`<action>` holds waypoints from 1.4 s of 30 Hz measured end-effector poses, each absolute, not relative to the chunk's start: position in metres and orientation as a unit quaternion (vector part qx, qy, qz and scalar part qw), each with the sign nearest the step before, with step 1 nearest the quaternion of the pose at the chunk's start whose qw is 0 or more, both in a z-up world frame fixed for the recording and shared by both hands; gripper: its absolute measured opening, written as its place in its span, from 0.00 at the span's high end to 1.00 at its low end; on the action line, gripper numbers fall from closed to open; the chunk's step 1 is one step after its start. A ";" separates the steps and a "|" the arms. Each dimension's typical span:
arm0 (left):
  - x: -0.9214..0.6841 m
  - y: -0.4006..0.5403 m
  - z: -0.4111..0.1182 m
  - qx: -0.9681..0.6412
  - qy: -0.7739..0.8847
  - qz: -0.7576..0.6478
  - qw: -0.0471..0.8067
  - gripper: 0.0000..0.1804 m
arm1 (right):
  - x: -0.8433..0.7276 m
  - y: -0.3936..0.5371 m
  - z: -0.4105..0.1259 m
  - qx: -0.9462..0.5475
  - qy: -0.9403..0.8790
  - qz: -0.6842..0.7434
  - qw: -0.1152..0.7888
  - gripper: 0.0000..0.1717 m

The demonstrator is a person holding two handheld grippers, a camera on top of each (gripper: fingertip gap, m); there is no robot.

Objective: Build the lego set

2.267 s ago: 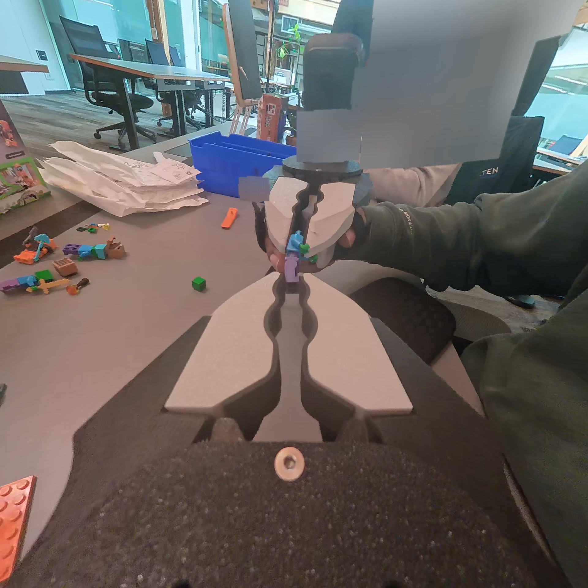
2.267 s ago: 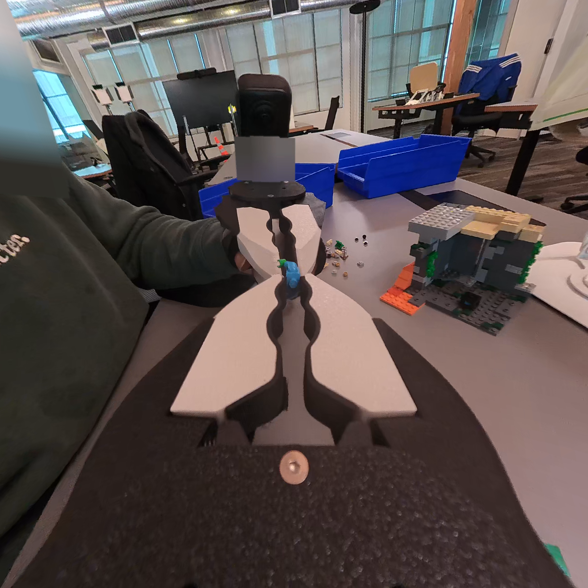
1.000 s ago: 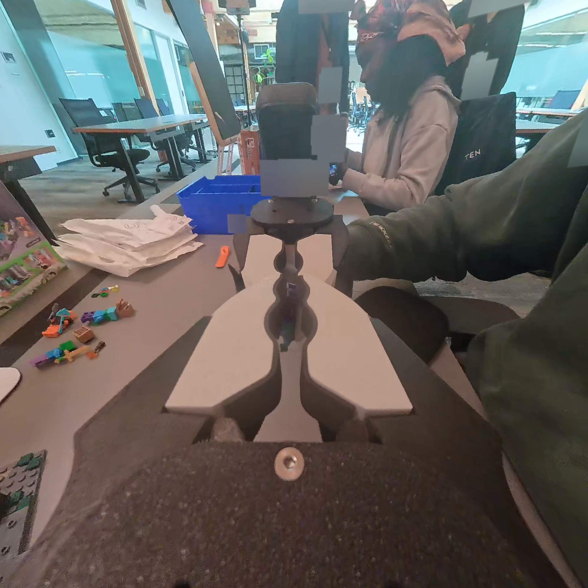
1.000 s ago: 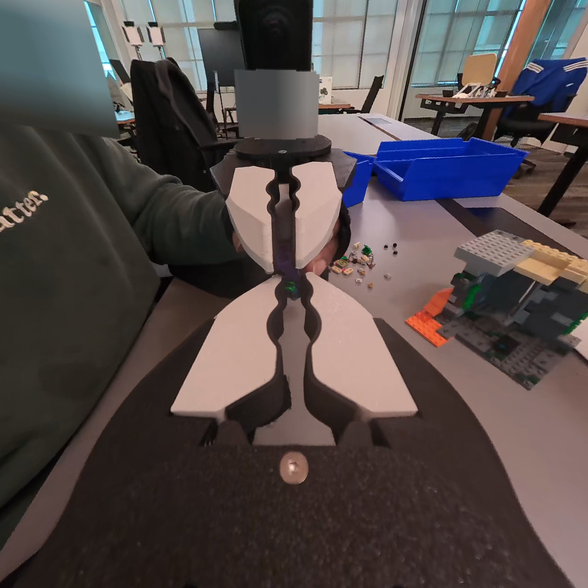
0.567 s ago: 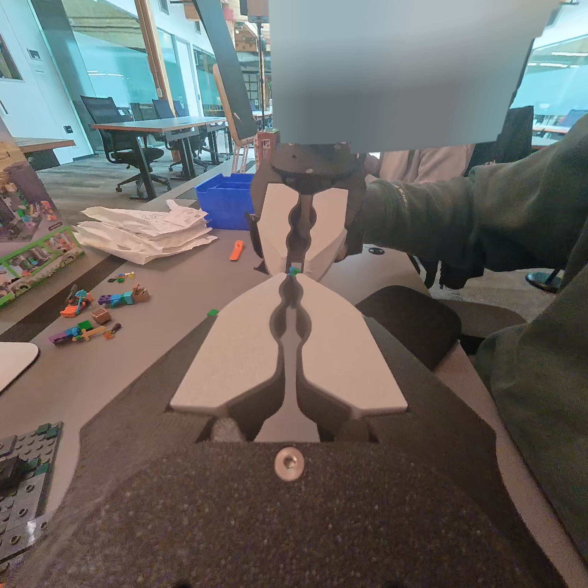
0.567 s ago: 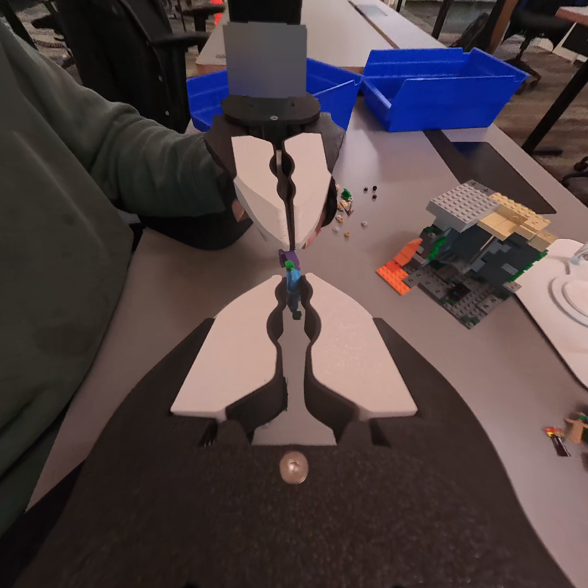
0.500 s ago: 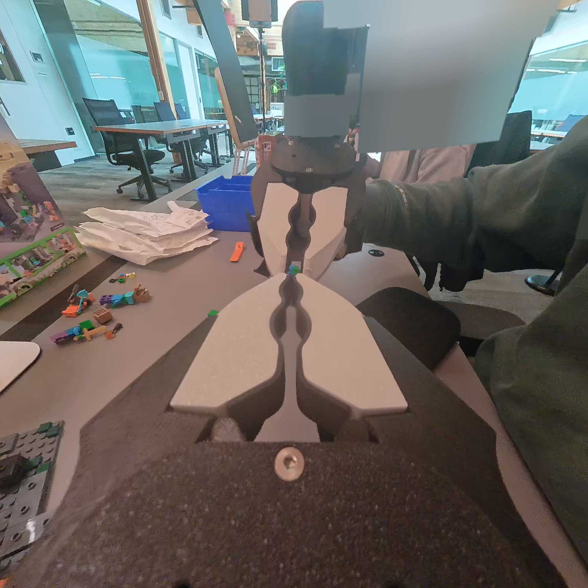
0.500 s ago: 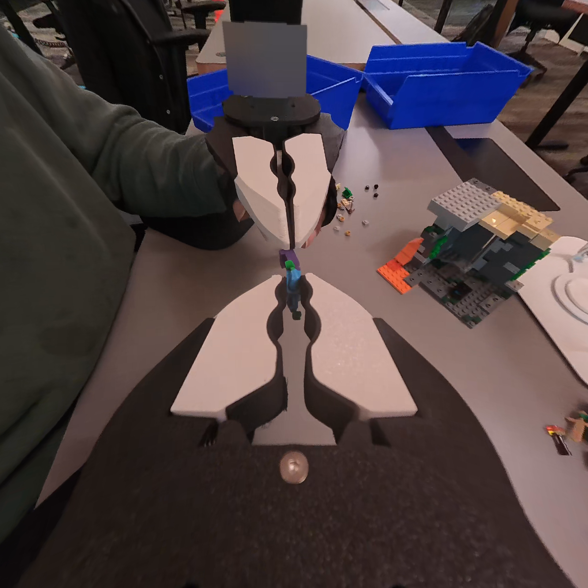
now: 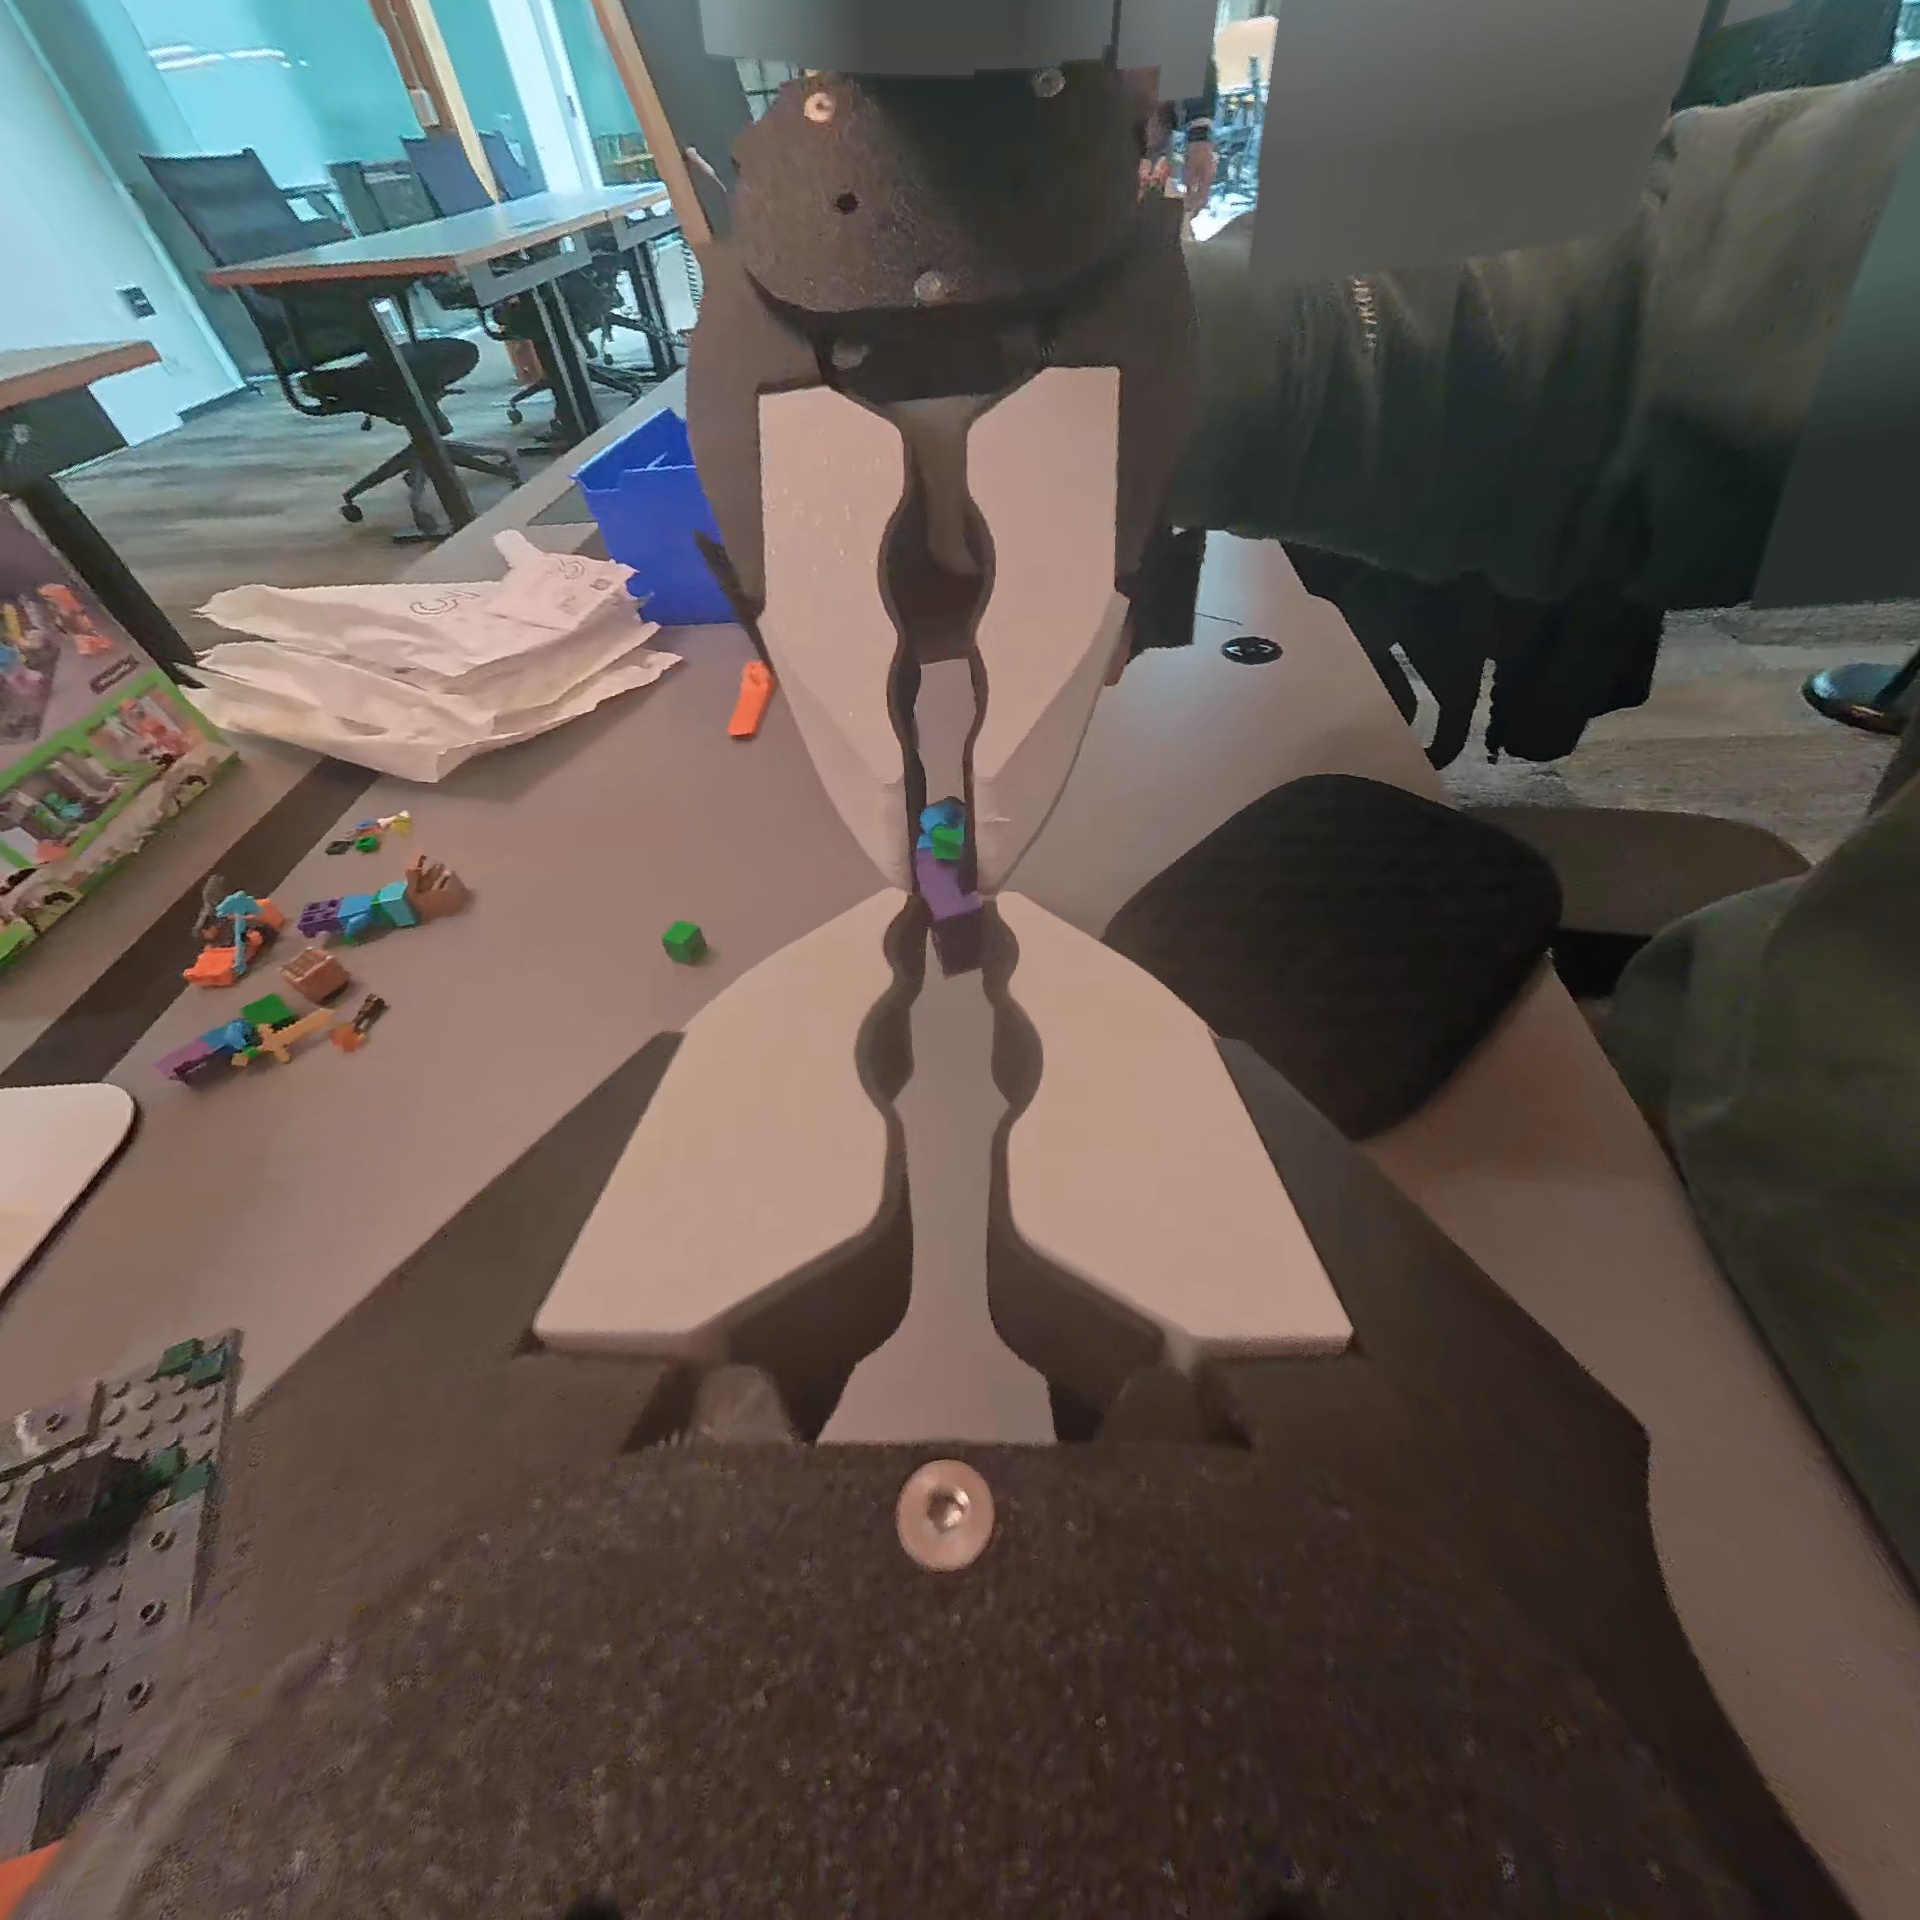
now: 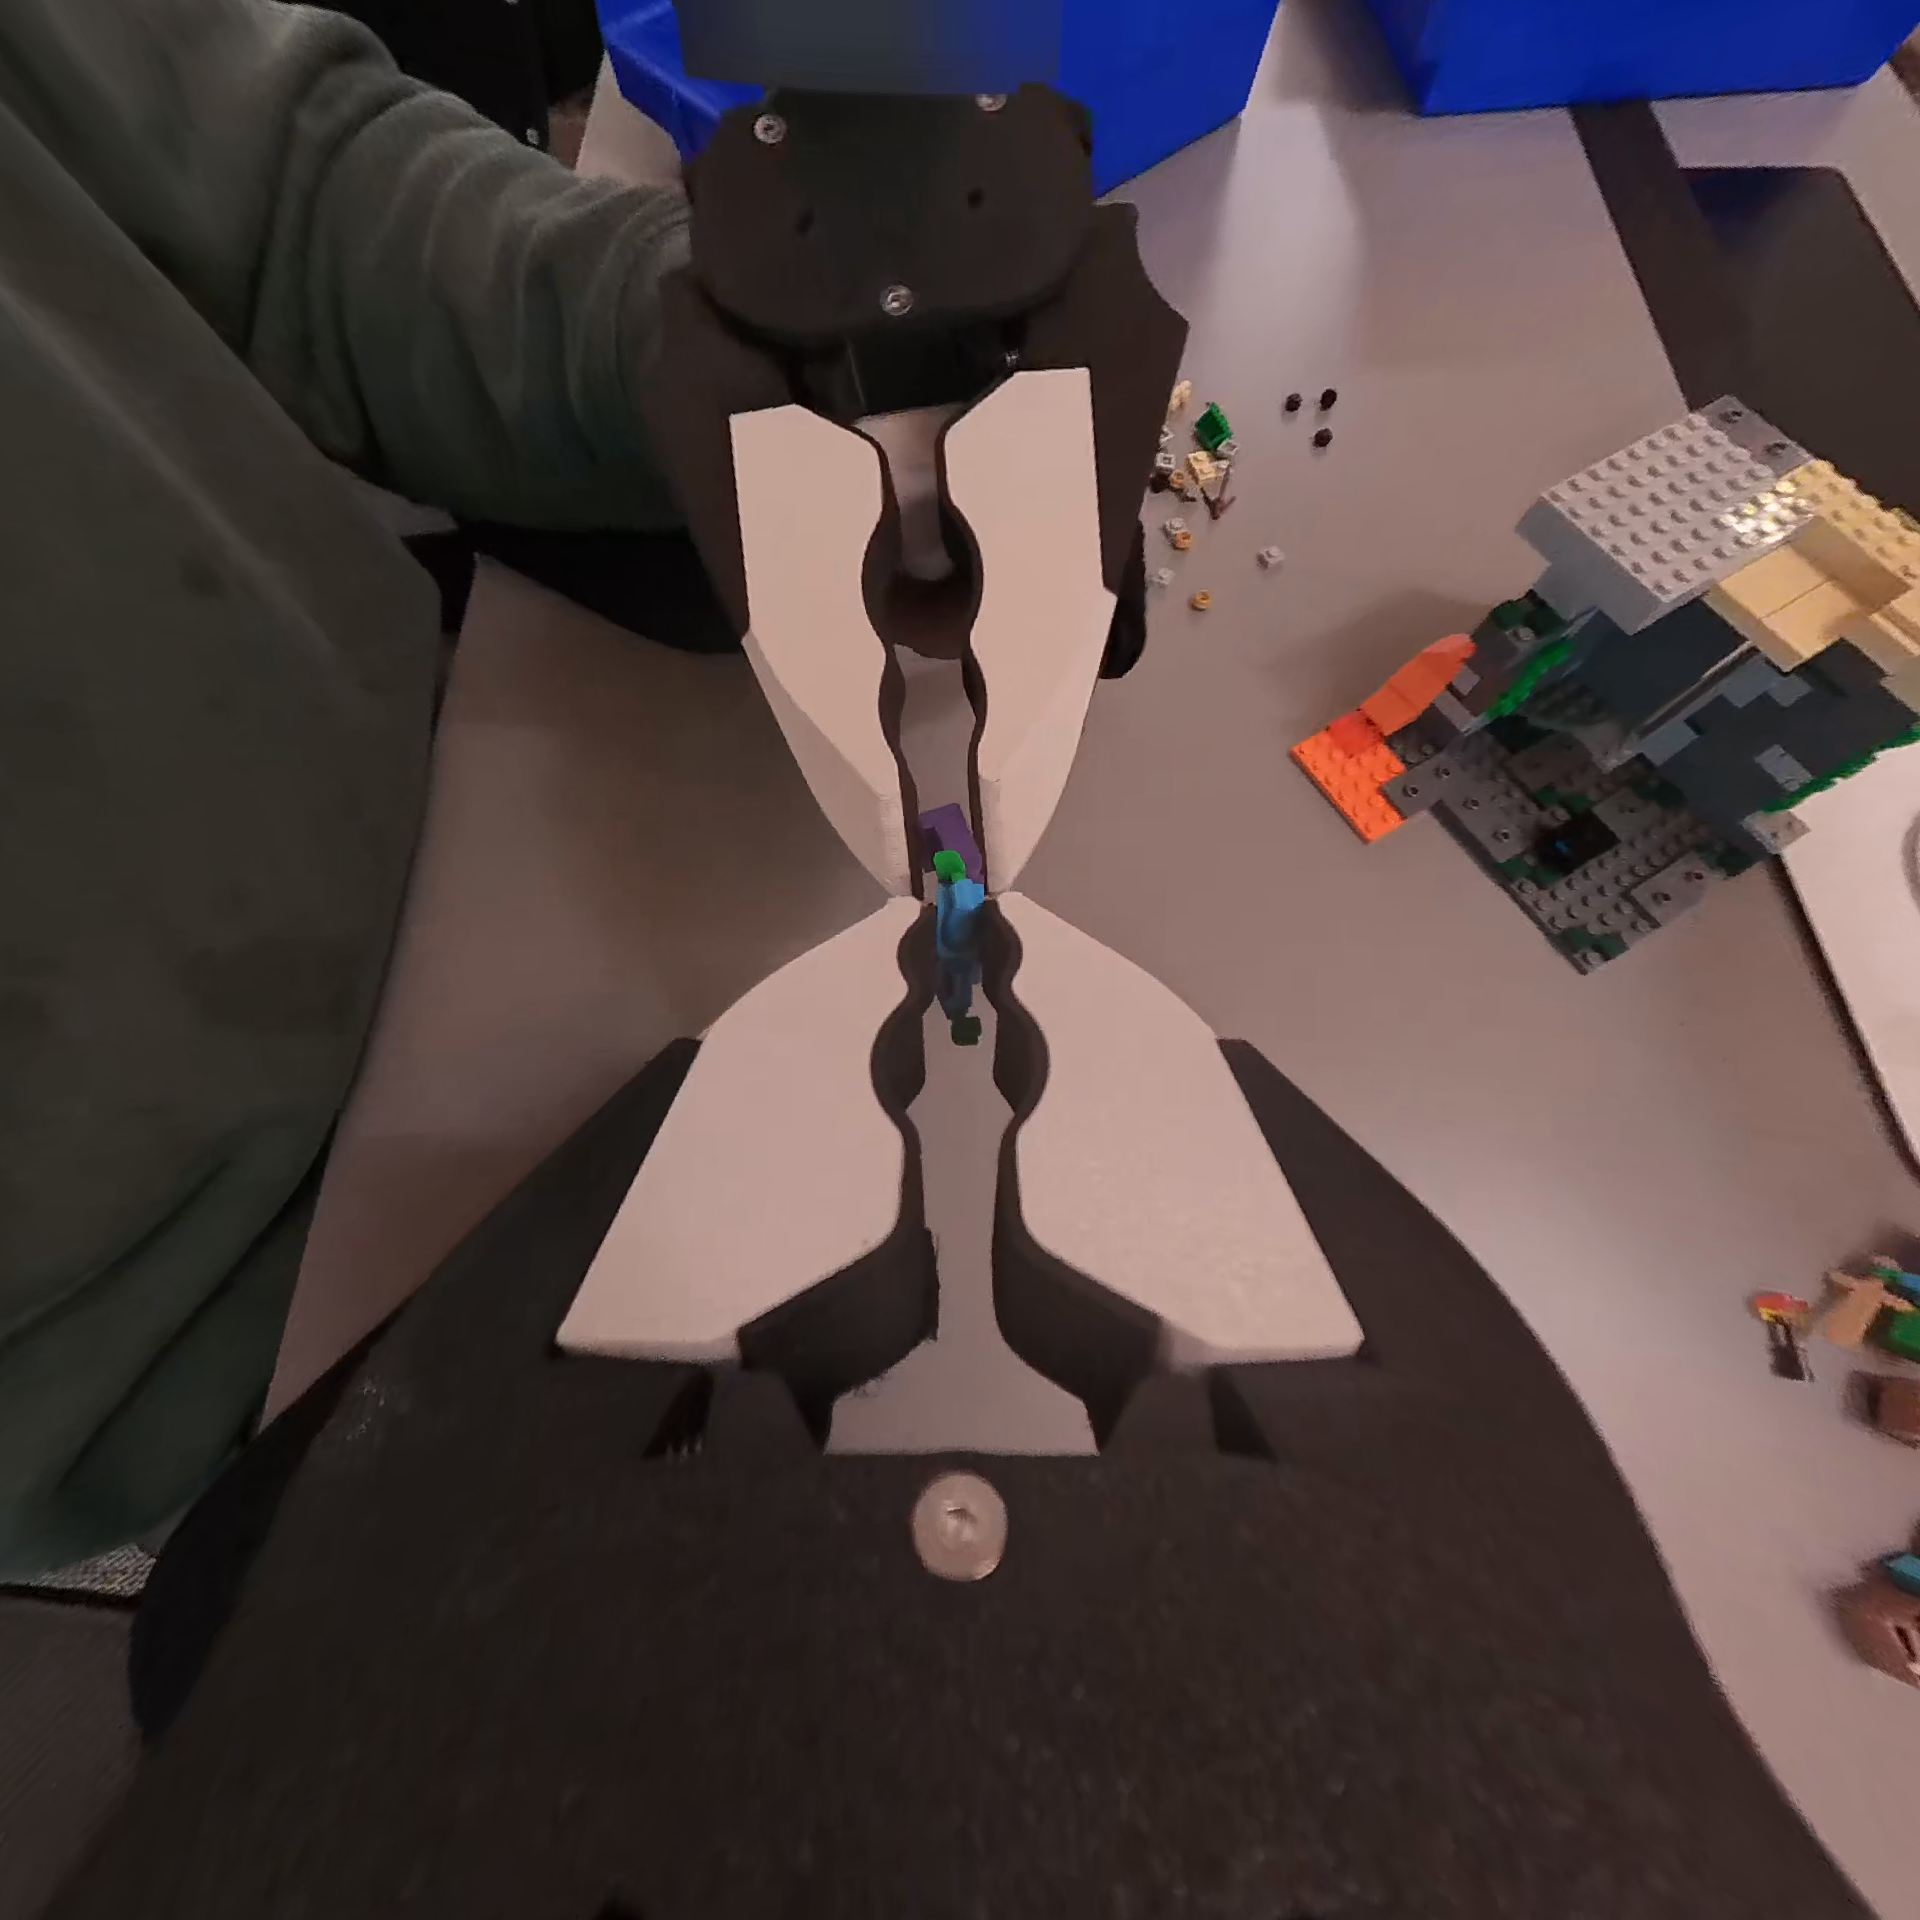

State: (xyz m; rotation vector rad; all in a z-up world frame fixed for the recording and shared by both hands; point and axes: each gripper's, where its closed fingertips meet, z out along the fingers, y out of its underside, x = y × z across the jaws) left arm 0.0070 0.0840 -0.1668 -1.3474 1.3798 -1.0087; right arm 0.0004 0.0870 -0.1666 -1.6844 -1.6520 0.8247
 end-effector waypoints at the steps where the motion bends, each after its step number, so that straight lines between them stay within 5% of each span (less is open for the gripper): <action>1: 0.007 0.081 -0.167 -0.543 0.568 -0.413 0.461 0.95 | 0.001 0.084 -0.167 -0.632 -0.633 0.318 0.313 0.95; 42: 0.012 0.067 -0.187 -0.565 0.556 -0.496 0.355 0.96 | 0.020 0.052 -0.189 -0.478 -0.841 0.111 0.229 1.00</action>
